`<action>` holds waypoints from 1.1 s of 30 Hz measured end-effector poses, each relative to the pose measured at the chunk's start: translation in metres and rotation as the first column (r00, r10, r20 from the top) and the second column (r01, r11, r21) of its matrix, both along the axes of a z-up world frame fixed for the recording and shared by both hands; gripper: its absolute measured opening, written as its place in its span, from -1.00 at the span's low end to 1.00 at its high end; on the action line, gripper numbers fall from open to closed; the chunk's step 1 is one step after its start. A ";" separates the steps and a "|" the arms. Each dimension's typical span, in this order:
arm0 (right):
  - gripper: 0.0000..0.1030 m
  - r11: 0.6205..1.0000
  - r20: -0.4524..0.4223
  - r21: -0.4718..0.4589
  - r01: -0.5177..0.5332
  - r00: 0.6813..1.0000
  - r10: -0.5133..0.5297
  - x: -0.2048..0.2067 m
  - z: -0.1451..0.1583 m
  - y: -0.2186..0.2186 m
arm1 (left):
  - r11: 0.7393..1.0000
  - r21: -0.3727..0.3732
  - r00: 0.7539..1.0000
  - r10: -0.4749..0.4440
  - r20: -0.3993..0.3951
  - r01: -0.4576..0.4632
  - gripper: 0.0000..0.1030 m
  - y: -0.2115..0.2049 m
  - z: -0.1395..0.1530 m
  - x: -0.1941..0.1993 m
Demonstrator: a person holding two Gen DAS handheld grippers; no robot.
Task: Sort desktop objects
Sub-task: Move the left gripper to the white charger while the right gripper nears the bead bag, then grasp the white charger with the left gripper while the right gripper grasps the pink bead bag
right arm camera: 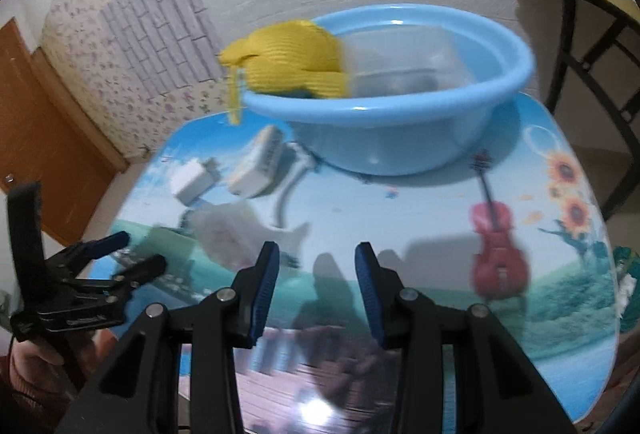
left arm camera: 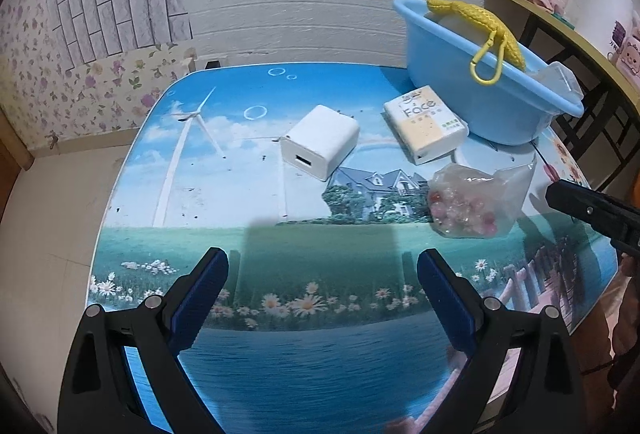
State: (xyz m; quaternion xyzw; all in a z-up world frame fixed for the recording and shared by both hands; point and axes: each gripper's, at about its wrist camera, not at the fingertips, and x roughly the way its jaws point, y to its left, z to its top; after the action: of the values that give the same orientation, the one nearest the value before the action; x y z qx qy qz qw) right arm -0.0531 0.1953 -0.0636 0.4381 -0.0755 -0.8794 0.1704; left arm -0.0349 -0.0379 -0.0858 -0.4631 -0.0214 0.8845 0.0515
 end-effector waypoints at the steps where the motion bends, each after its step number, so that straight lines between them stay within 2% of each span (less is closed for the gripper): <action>1: -0.15 1.000 -0.010 0.000 -0.016 1.000 0.016 0.001 0.001 -0.005 | 1.000 0.002 1.000 -0.001 0.002 0.001 0.86 -0.002 0.000 -0.001; 3: 0.10 0.999 -0.029 -0.006 -0.049 0.998 0.049 0.003 0.002 -0.016 | 1.000 0.000 1.000 -0.005 0.000 0.005 0.86 -0.005 0.001 -0.003; 4: 0.14 0.998 -0.035 -0.013 -0.059 0.998 0.059 0.004 0.003 -0.018 | 1.000 -0.005 1.000 -0.007 -0.003 0.007 0.86 -0.006 0.001 -0.005; 8: 0.14 0.995 -0.046 0.017 -0.100 0.994 0.100 0.004 0.003 -0.035 | 1.000 -0.014 1.000 -0.020 -0.014 0.019 0.86 -0.012 0.005 -0.019; 15: 0.13 0.993 -0.034 0.031 -0.110 0.993 0.111 -0.006 -0.003 -0.044 | 0.997 -0.015 0.997 -0.076 -0.021 0.076 0.86 -0.018 0.003 -0.053; 17: 0.05 0.993 -0.043 0.030 -0.113 0.992 0.114 -0.007 -0.001 -0.045 | 0.993 -0.009 0.993 -0.114 -0.018 0.114 0.83 -0.016 0.000 -0.062; 19: -0.31 0.993 -0.031 0.010 -0.114 0.993 0.115 -0.010 -0.001 -0.044 | 0.991 -0.018 0.991 -0.129 -0.014 0.129 0.59 -0.015 -0.003 -0.068; 21: -0.39 0.993 -0.018 0.000 -0.119 0.993 0.119 -0.013 -0.002 -0.043 | 0.990 -0.011 0.990 -0.139 -0.004 0.139 0.28 -0.014 -0.006 -0.074; 22: -0.47 0.993 -0.017 0.002 -0.120 0.993 0.120 -0.013 -0.002 -0.043 | 0.990 -0.007 0.990 -0.142 0.000 0.142 0.22 -0.014 -0.007 -0.077; 24: -0.58 0.992 -0.021 0.006 -0.124 0.992 0.125 -0.013 -0.001 -0.042 | 0.987 0.000 0.987 -0.159 0.007 0.159 -0.13 -0.012 -0.010 -0.080; 25: -0.65 0.992 -0.023 0.005 -0.124 0.992 0.124 -0.013 0.000 -0.042 | 0.985 0.003 0.985 -0.171 0.005 0.171 -0.19 -0.011 -0.010 -0.080; 27: -0.71 0.993 -0.035 0.006 -0.116 0.993 0.116 -0.012 0.003 -0.040 | 0.982 -0.025 0.983 -0.185 0.004 0.185 -0.21 -0.007 -0.010 -0.079; 33: -0.76 0.996 -0.049 -0.019 -0.092 0.995 0.091 -0.005 0.011 -0.020 | 0.984 -0.025 0.985 -0.174 0.011 0.174 -0.21 -0.005 -0.009 -0.063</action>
State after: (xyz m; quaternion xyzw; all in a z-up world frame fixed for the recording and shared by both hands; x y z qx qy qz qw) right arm -0.0582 0.1754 -0.0529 0.4179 -0.0608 -0.8801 0.2169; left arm -0.0976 -0.0433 -0.0944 -0.4676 0.0302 0.8749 0.1224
